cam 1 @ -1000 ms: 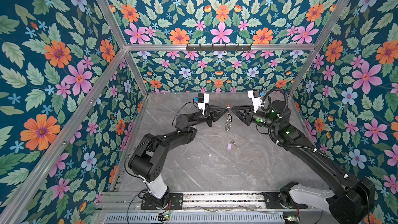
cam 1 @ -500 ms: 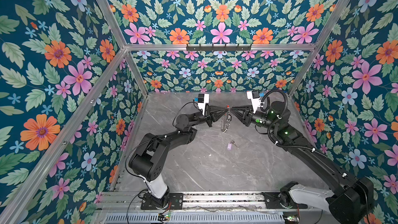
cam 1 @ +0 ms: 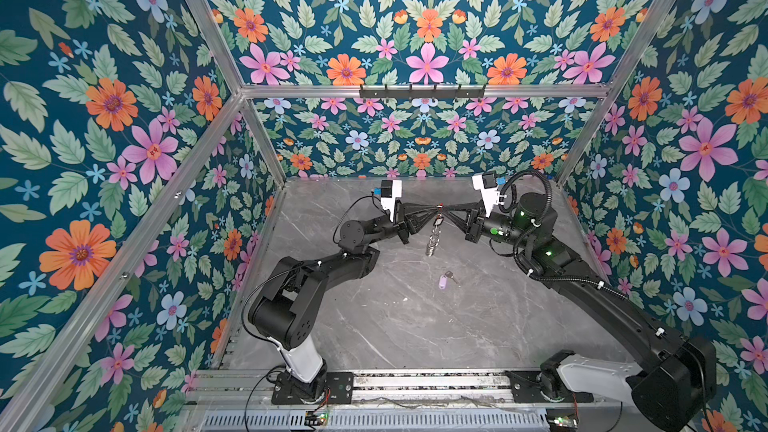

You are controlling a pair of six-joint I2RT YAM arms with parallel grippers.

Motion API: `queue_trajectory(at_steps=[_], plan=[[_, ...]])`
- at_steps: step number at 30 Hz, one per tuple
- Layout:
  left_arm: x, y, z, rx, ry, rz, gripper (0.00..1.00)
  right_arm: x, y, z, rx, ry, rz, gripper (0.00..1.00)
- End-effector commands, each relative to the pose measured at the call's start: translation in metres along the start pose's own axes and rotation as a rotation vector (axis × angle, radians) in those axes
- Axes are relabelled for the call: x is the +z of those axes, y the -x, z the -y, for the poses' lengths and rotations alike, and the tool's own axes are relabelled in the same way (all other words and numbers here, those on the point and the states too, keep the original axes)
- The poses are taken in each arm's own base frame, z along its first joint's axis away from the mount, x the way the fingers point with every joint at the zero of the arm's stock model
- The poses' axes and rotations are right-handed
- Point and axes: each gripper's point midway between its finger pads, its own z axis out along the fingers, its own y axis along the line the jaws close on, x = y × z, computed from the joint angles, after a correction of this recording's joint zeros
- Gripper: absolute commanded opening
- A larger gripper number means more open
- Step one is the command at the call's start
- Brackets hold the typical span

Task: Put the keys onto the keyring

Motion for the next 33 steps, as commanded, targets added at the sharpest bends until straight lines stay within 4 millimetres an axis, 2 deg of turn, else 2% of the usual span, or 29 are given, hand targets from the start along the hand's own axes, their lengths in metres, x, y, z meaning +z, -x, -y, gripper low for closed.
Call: queue_trajectory(at_steps=[1, 7, 10, 12, 19, 26, 33], plan=[[0.001, 0.005, 0.010, 0.063, -0.043, 0.017, 0.00, 0.001, 0.007, -0.005, -0.004, 0.017, 0.021, 0.00], [0.000, 0.002, 0.009, 0.057, -0.043, 0.010, 0.00, 0.001, 0.008, -0.005, -0.011, 0.010, 0.014, 0.00], [-0.004, 0.000, 0.006, 0.065, -0.032, 0.004, 0.16, 0.001, 0.007, -0.001, -0.029, -0.016, 0.001, 0.00], [-0.009, -0.003, 0.003, 0.078, -0.023, -0.008, 0.22, 0.000, 0.004, 0.002, -0.046, -0.041, -0.022, 0.00], [-0.034, -0.018, -0.003, 0.245, 0.034, -0.101, 0.23, -0.009, -0.014, 0.021, -0.195, -0.175, -0.190, 0.00], [-0.038, -0.049, -0.026, 0.344, 0.111, -0.367, 0.26, -0.014, -0.036, 0.039, -0.338, -0.251, -0.368, 0.00], [-0.035, -0.050, -0.025, 0.380, 0.079, -0.437, 0.27, -0.004, -0.049, 0.035, -0.401, -0.230, -0.442, 0.00]])
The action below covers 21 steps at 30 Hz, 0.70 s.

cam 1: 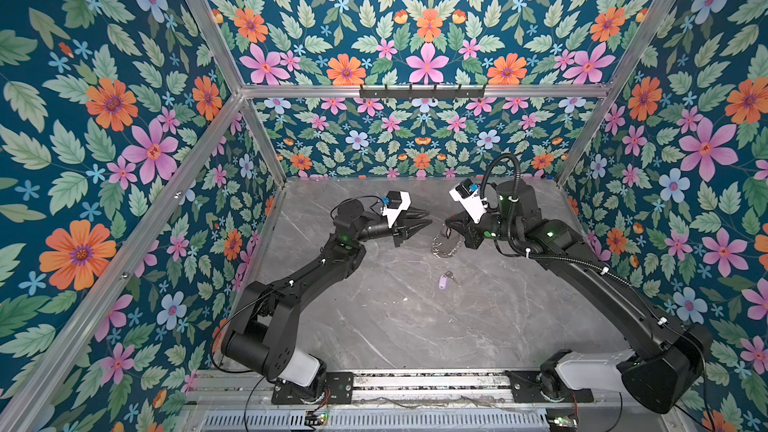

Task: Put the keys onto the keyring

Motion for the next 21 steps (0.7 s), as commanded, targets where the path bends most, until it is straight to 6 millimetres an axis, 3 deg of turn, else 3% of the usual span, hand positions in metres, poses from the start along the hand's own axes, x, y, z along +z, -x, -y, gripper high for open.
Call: queue_trajectory(at_steps=[1, 21], plan=[[0.000, -0.012, 0.009, 0.021, -0.058, -0.058, 0.26, 0.001, 0.001, -0.004, -0.073, 0.000, -0.009, 0.00], [0.002, -0.004, 0.020, 0.043, -0.109, -0.069, 0.25, 0.014, 0.014, -0.027, -0.107, 0.065, -0.002, 0.00]])
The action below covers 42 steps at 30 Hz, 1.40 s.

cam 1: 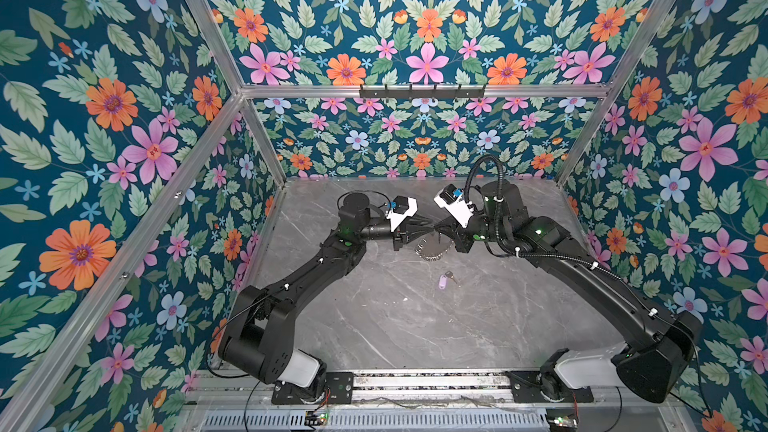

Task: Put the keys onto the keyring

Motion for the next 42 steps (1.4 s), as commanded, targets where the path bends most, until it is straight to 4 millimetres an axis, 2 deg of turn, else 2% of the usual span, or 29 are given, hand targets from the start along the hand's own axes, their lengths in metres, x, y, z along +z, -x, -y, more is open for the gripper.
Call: queue_trajectory(at_steps=[1, 11, 15, 19, 22, 25, 28, 32, 35, 40, 42], plan=[[0.001, 0.005, 0.004, 0.018, -0.021, 0.012, 0.24, -0.001, 0.009, -0.003, -0.031, 0.004, 0.026, 0.00], [0.001, 0.003, 0.007, 0.013, -0.033, 0.008, 0.00, 0.003, 0.011, -0.003, -0.034, -0.001, 0.025, 0.00], [0.001, 0.002, 0.008, 0.010, -0.039, 0.007, 0.00, 0.003, 0.013, -0.001, -0.023, -0.014, 0.039, 0.00], [0.001, 0.002, 0.008, 0.007, -0.039, 0.007, 0.00, -0.001, 0.016, 0.010, 0.016, -0.087, 0.060, 0.01], [0.000, 0.006, 0.007, 0.003, -0.031, 0.022, 0.00, -0.009, 0.020, 0.018, 0.058, -0.143, 0.096, 0.18], [-0.001, 0.013, 0.007, -0.009, -0.025, 0.054, 0.00, -0.016, 0.021, 0.018, 0.106, -0.131, 0.143, 0.28], [-0.003, 0.022, 0.009, -0.028, -0.029, 0.107, 0.00, -0.026, 0.024, 0.019, 0.203, -0.069, 0.198, 0.33], [-0.006, 0.034, 0.015, -0.046, -0.050, 0.183, 0.00, -0.042, 0.030, 0.023, 0.310, 0.026, 0.303, 0.35], [-0.010, 0.045, 0.019, -0.065, -0.074, 0.258, 0.00, -0.051, 0.034, 0.018, 0.362, 0.121, 0.358, 0.36], [-0.017, 0.064, 0.025, -0.092, -0.127, 0.382, 0.00, -0.052, 0.034, 0.011, 0.392, 0.202, 0.382, 0.36], [-0.016, 0.065, 0.022, -0.122, -0.134, 0.396, 0.00, -0.050, 0.033, 0.009, 0.404, 0.219, 0.379, 0.36]])
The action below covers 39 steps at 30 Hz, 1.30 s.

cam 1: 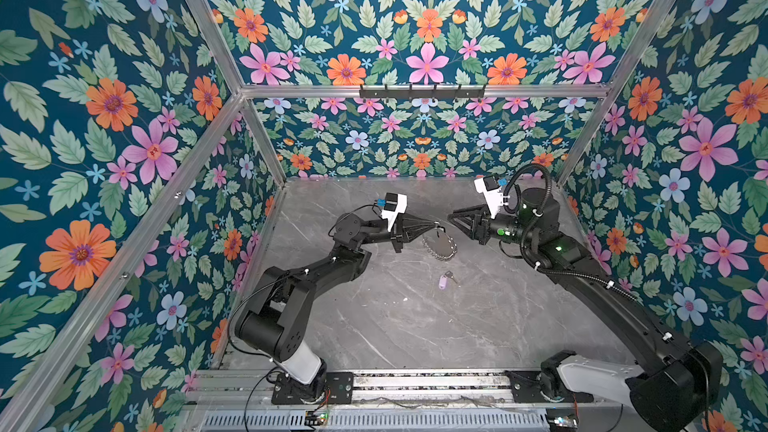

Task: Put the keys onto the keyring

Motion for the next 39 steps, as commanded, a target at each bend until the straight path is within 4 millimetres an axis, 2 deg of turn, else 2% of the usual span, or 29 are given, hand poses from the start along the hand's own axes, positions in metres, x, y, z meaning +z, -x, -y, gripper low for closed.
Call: queue_trajectory(at_steps=[1, 8, 17, 24, 32, 39], plan=[[-0.001, 0.032, 0.017, 0.032, -0.058, 0.107, 0.00, 0.000, 0.011, -0.017, 0.012, 0.100, 0.037, 0.36], [-0.002, 0.035, 0.017, 0.050, -0.046, 0.119, 0.00, 0.003, 0.011, -0.018, 0.024, 0.130, 0.052, 0.35], [-0.001, 0.037, 0.017, 0.055, -0.050, 0.120, 0.00, 0.014, 0.011, -0.027, 0.073, 0.251, 0.042, 0.35], [-0.004, 0.039, 0.008, 0.054, -0.020, 0.133, 0.00, 0.022, 0.009, -0.031, 0.090, 0.291, 0.029, 0.36], [-0.006, 0.040, -0.010, 0.041, 0.027, 0.146, 0.00, 0.026, 0.010, -0.025, 0.077, 0.260, 0.035, 0.12], [-0.009, 0.041, -0.019, 0.043, 0.042, 0.148, 0.00, 0.029, 0.010, -0.018, 0.058, 0.224, 0.033, 0.01]])
